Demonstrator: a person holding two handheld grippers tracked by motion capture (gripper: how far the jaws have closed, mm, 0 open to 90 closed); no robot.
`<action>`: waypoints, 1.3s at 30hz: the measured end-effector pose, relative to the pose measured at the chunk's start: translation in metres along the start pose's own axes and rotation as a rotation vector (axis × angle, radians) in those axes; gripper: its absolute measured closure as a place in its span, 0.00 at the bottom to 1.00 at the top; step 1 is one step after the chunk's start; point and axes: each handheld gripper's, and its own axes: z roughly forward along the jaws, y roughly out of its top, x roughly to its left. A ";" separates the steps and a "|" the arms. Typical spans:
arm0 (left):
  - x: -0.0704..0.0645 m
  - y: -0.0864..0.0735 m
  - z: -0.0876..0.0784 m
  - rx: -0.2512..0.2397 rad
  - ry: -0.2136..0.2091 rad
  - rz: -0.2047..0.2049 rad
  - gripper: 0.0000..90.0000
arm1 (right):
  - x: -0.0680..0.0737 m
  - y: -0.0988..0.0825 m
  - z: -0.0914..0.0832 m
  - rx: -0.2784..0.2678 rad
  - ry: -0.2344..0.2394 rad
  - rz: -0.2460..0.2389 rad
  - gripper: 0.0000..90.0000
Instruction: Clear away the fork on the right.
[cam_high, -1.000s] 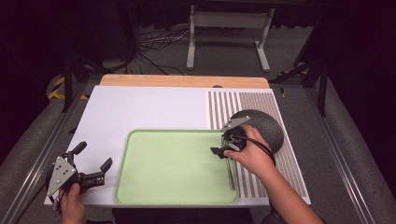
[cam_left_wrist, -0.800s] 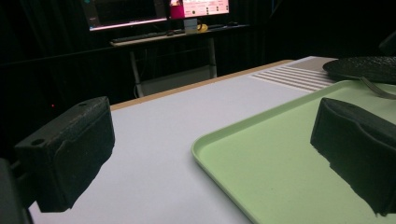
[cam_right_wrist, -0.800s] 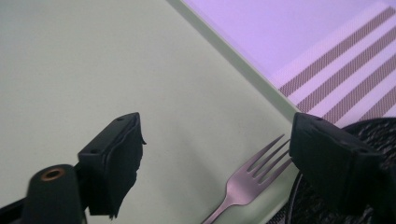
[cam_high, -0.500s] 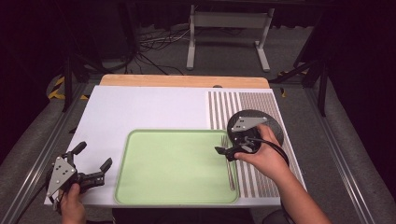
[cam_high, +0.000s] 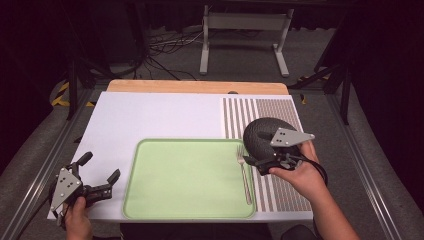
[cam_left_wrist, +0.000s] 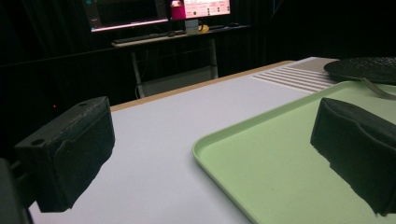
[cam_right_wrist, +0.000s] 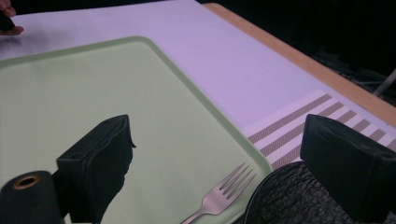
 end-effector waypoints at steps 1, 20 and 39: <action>0.000 0.000 0.000 0.000 0.001 0.000 0.00 | 0.000 -0.002 -0.004 -0.029 -0.004 -0.006 0.11; 0.000 0.000 -0.001 -0.007 0.004 -0.001 0.00 | -0.011 -0.047 -0.046 -0.197 -0.088 0.028 0.10; 0.000 0.001 -0.001 -0.015 0.000 0.003 0.00 | -0.018 -0.090 -0.056 -0.280 -0.118 0.077 0.10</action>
